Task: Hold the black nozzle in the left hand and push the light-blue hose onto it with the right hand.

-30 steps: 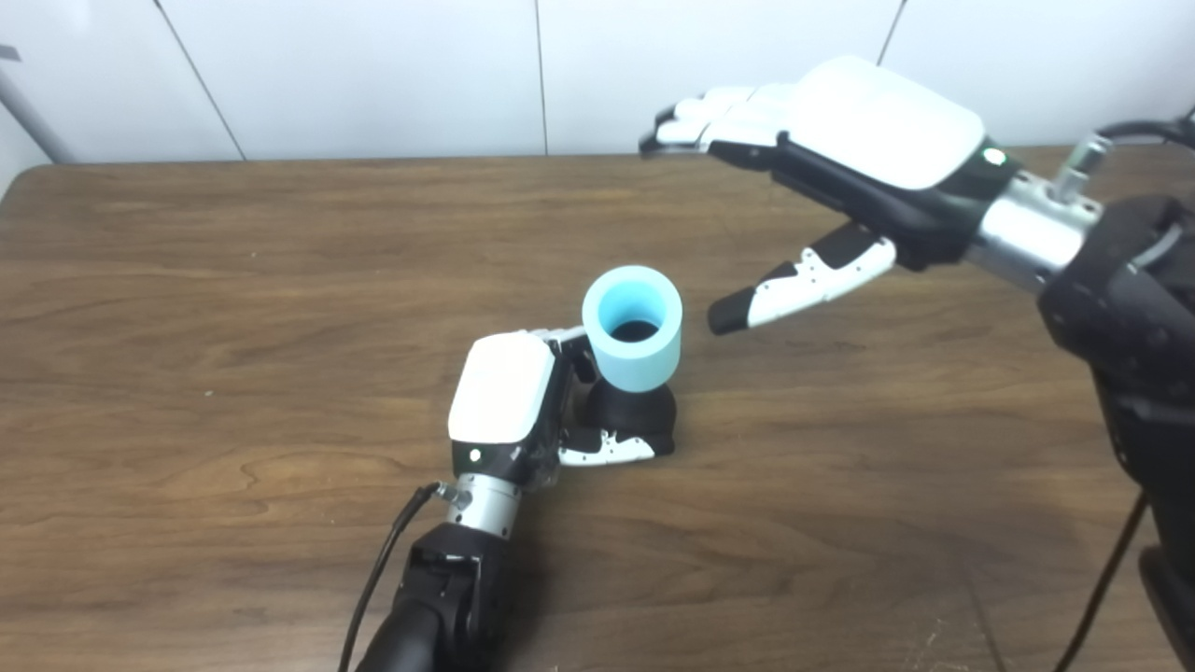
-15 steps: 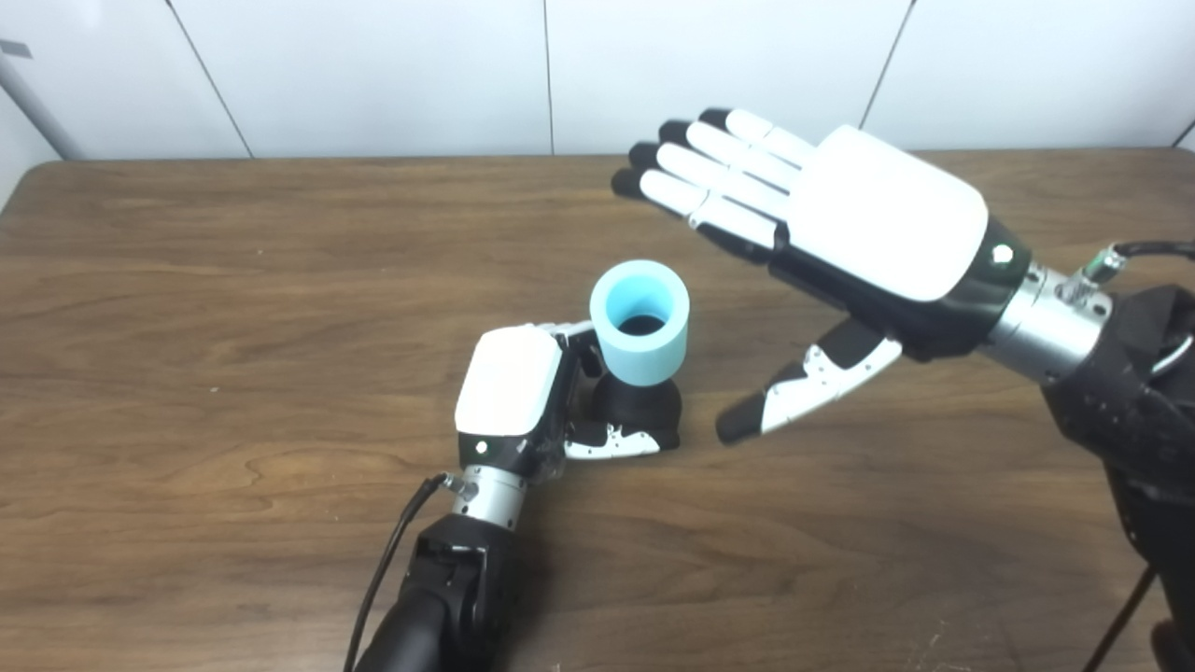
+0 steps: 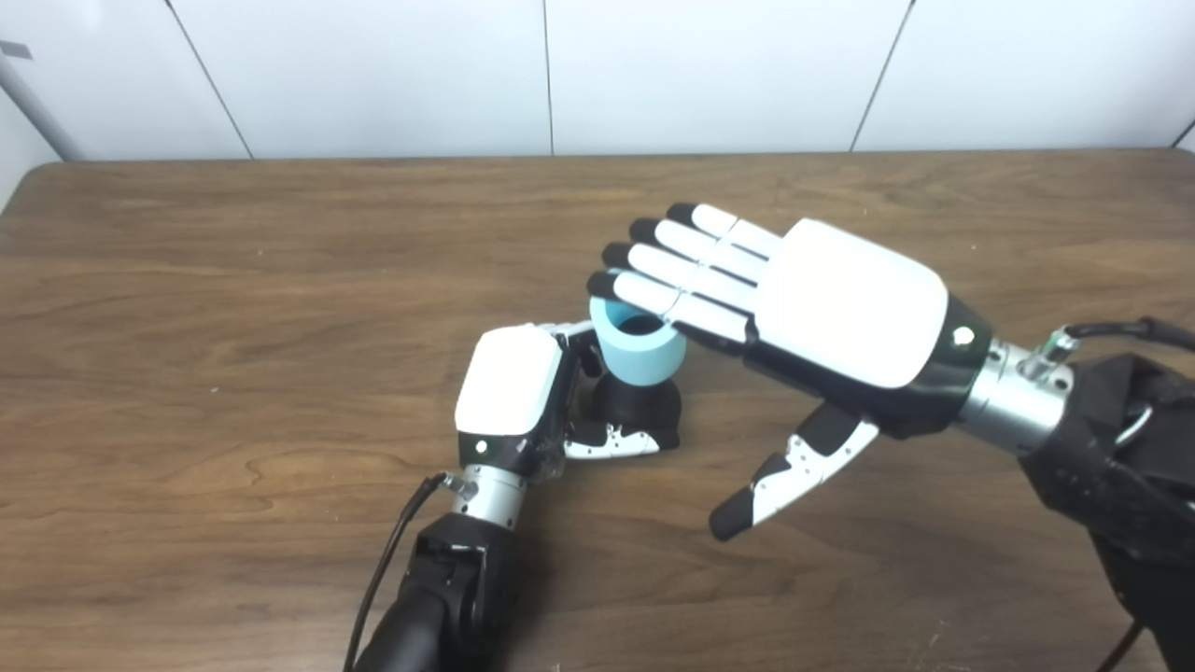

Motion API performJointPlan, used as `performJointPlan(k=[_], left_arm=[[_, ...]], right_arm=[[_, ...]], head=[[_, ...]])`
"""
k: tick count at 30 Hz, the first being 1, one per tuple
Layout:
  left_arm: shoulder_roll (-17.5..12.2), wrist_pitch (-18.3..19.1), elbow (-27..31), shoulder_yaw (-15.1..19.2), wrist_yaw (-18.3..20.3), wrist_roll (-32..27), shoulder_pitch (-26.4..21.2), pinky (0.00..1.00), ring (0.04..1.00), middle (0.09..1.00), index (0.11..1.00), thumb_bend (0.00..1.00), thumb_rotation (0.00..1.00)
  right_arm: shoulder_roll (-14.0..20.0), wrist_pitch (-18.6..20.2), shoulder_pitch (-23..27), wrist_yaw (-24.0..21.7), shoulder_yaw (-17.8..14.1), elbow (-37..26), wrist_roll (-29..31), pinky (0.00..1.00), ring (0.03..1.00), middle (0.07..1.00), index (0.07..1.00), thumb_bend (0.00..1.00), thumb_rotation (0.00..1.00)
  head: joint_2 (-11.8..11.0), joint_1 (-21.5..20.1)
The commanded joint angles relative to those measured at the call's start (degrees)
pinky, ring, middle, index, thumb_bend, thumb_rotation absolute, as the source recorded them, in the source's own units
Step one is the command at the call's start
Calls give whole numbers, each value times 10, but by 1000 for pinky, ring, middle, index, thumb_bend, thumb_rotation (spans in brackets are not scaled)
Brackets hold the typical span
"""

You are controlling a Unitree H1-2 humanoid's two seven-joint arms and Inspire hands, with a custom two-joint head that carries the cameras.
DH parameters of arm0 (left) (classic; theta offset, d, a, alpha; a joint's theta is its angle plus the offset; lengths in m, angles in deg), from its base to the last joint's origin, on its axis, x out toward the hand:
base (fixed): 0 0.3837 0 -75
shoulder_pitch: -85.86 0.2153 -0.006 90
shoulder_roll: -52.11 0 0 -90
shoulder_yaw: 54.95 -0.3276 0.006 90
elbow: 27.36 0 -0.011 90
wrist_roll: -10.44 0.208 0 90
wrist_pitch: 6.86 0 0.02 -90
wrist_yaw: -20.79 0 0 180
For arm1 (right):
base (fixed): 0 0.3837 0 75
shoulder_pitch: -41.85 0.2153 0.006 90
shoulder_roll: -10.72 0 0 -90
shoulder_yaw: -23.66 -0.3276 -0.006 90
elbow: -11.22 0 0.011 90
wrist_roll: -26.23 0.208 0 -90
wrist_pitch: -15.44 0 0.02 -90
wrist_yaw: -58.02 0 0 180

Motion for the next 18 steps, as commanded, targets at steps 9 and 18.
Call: performJointPlan(k=[9,18], left_arm=[[-10,12,-14,-4,25,11,11,598,542,489,484,526,0],[-9,14,-12,-3,23,11,14,598,547,488,484,526,0]], right_arm=[[-13,-17,0,-11,14,5,-46,1000,1000,1000,1000,644,1000],[-19,-35,-11,10,3,40,-68,1000,1000,1000,1000,646,1000]], head=[[4,-2],[4,0]])
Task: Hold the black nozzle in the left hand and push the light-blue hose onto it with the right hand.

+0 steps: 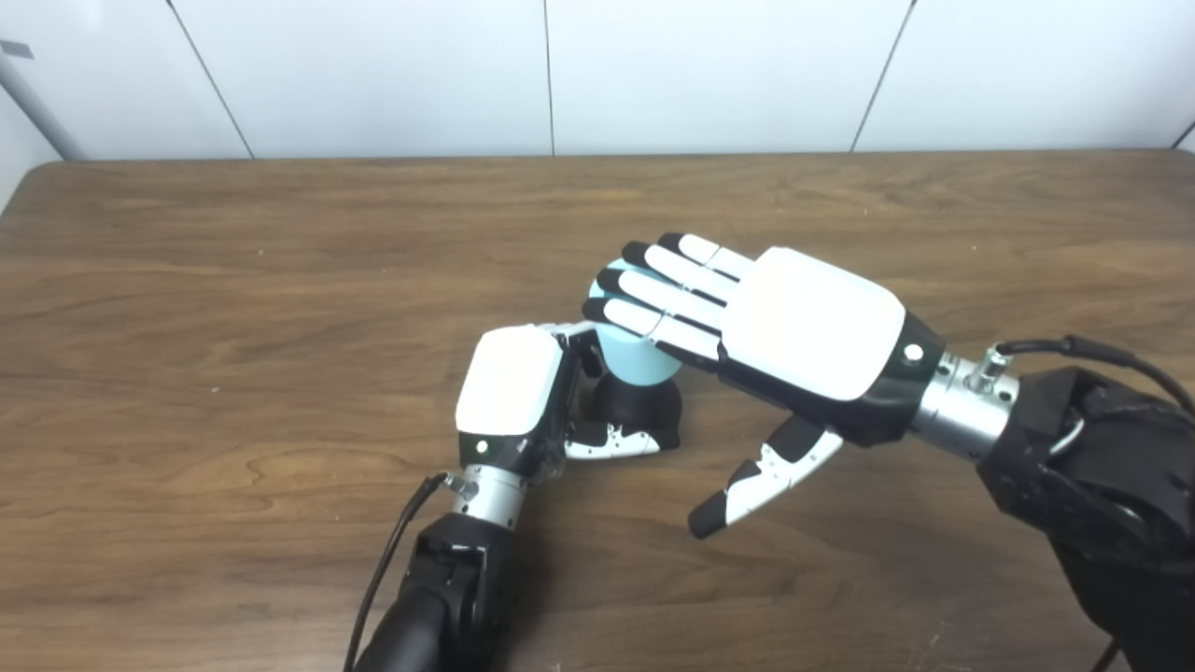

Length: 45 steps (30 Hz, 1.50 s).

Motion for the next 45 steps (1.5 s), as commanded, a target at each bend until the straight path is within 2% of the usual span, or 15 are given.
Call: performJointPlan(k=[1,12,24,36,45], left_arm=[[-9,13,-13,-2,21,11,13,600,546,488,483,526,0],[-9,19,-10,-5,27,19,14,592,538,488,484,526,0],[-9,18,-9,-3,26,16,15,592,547,494,480,525,0],[-11,19,-6,-5,30,21,15,591,536,490,483,526,0],[-13,20,1,-4,32,22,20,596,540,478,488,526,0]], right_arm=[[4,-12,5,22,-9,0,1,1000,1000,1000,1000,644,1000],[7,-16,-14,39,-22,28,-8,1000,1000,1000,1000,626,1000],[6,-24,-21,49,-21,32,3,1000,1000,1000,1000,633,1000],[6,-17,-53,35,4,34,17,1000,1000,1000,984,623,991],[11,-17,-78,52,20,55,16,1000,1000,1000,978,620,971]], head=[[1,1],[3,2],[5,0],[10,1],[16,2]])
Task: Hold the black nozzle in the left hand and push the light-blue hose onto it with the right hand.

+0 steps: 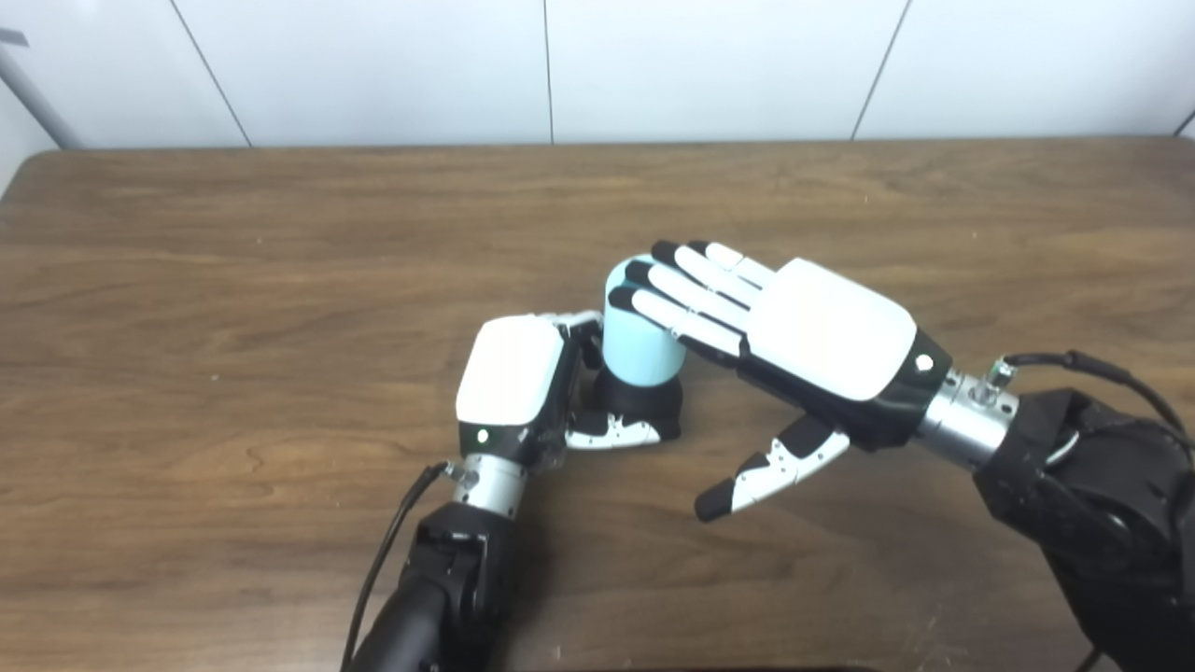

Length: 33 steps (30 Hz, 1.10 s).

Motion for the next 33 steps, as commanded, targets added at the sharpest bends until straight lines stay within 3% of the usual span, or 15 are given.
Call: performJointPlan(k=[1,33], left_arm=[[-12,15,-9,-2,24,17,15,597,540,479,488,526,0],[-11,17,-10,-3,26,22,9,625,559,498,479,525,0]], right_arm=[[12,-2,-14,-23,16,16,5,1000,1000,1000,978,619,970],[23,12,1,-14,40,40,16,977,987,982,963,616,939]], head=[[1,1],[4,1]])
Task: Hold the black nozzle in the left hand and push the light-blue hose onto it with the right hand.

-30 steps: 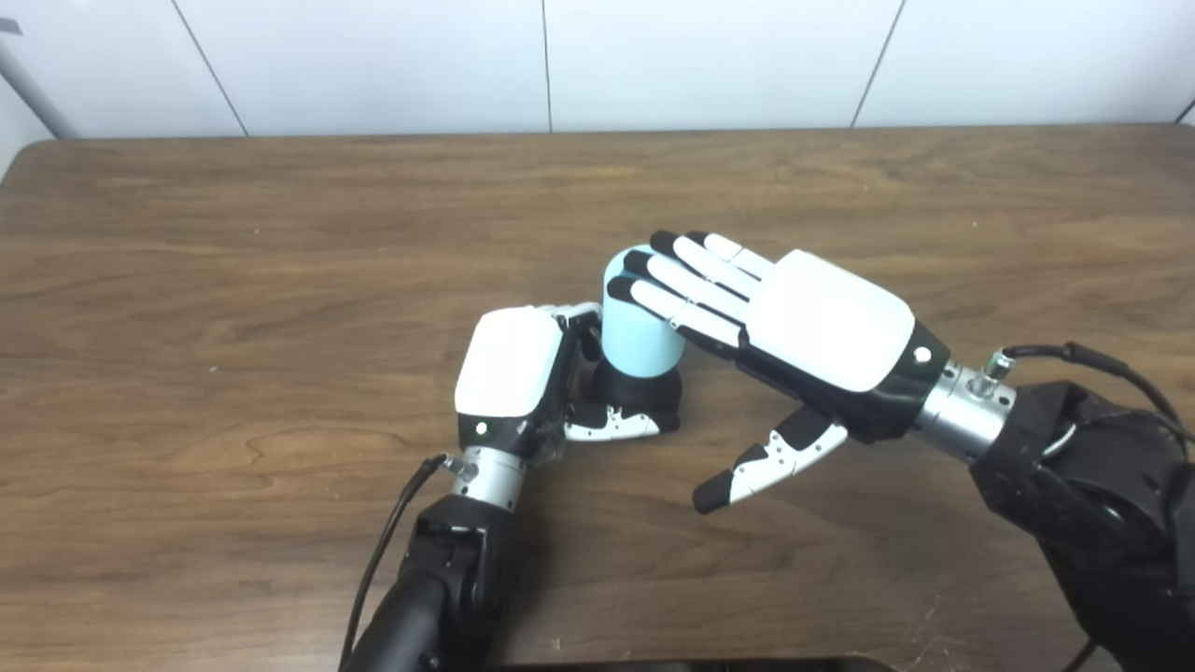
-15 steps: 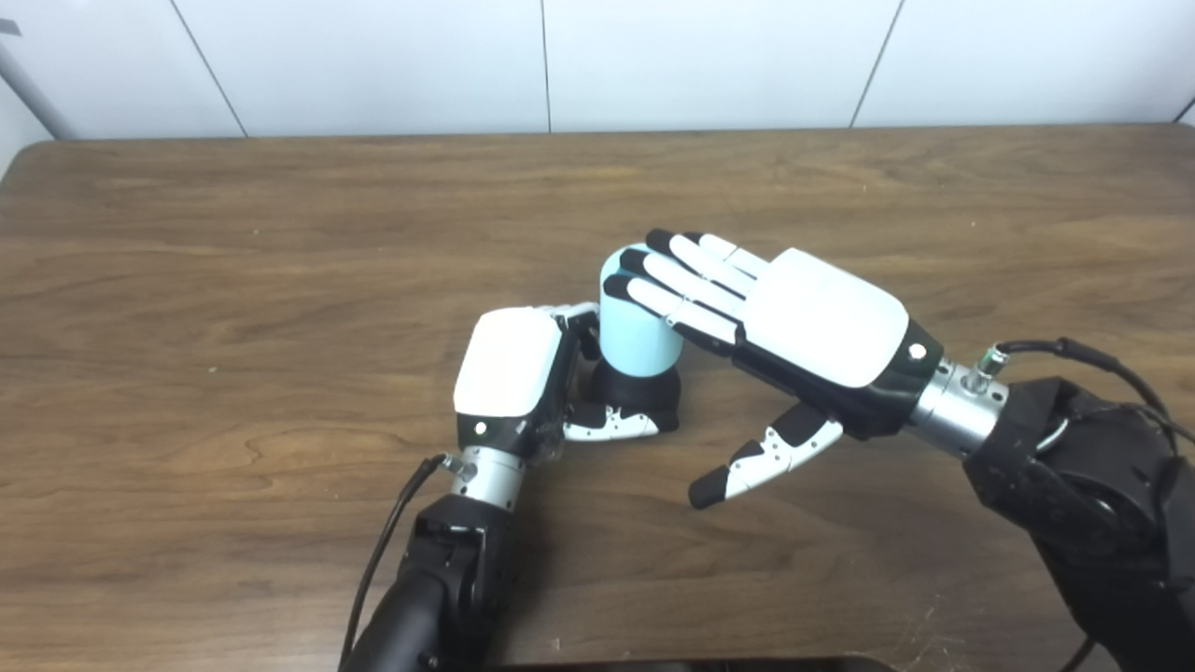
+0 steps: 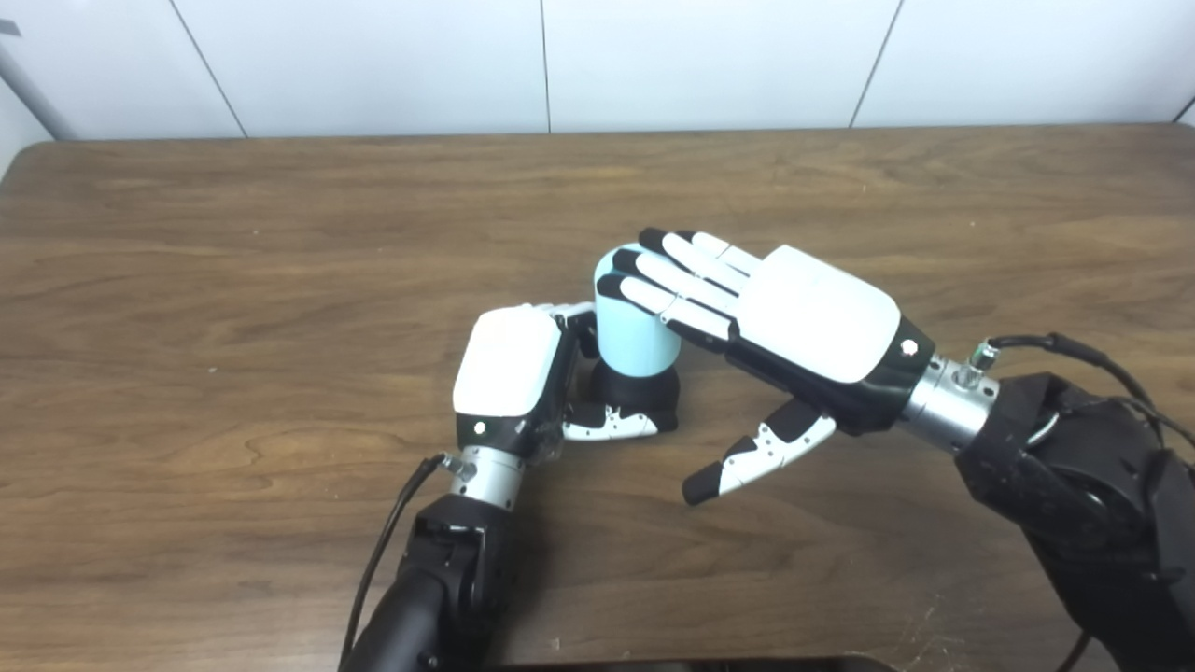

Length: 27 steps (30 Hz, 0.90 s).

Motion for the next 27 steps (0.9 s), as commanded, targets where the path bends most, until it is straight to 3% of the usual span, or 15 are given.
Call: performJointPlan(k=[1,27], left_arm=[[-11,16,-10,-2,27,21,9,625,559,498,479,525,0],[-10,17,-7,-1,36,23,9,602,552,494,482,525,0]], right_arm=[[20,1,-11,-42,20,14,-1,974,986,981,963,618,938],[25,6,-27,-20,38,29,-10,1000,998,982,937,607,903]], head=[[1,0],[3,-2]])
